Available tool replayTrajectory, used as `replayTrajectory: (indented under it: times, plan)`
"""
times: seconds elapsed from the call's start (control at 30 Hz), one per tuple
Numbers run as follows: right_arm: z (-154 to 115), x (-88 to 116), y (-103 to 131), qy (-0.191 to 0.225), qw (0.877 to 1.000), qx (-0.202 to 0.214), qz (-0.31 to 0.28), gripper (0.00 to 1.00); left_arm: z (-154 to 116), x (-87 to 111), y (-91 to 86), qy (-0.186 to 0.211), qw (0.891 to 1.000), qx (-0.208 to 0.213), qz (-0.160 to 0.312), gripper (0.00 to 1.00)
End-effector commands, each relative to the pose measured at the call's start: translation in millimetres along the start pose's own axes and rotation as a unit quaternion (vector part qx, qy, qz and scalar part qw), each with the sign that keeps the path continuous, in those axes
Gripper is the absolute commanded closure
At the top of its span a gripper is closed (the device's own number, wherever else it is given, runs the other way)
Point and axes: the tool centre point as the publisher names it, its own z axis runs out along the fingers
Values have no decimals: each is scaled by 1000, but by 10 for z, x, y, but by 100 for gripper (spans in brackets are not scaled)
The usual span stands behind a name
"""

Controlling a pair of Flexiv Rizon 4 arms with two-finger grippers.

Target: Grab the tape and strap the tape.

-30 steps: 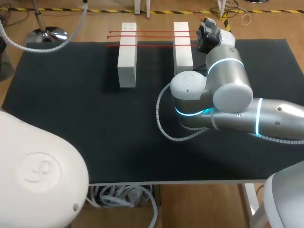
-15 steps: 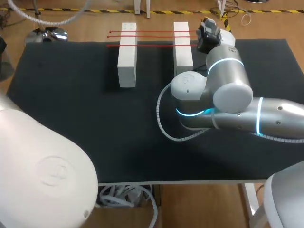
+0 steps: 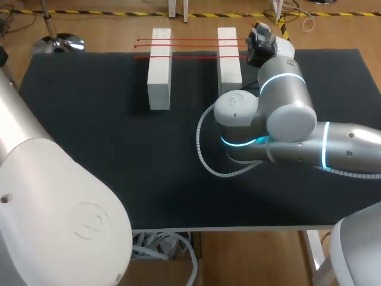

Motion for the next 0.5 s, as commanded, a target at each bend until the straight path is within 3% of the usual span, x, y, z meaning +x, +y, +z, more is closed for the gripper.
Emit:
replayTrajectory:
  times: [0.03, 0.1, 0.27, 0.5]
  plan:
    - [-6, 19, -7, -3, 1000, -2, -1, 100, 33, -48, -46, 8, 945, -253, 205, 100]
    - [-6, 19, -7, -3, 1000, -2, -1, 100, 61, -96, -18, 34, 948, -262, 179, 100]
    - [-6, 19, -7, -3, 1000, -2, -1, 100, 62, -191, 26, 72, 967, -222, 106, 100]
    - [-6, 19, -7, -3, 1000, -2, -1, 100, 48, -198, 15, 70, 967, -221, 103, 100]
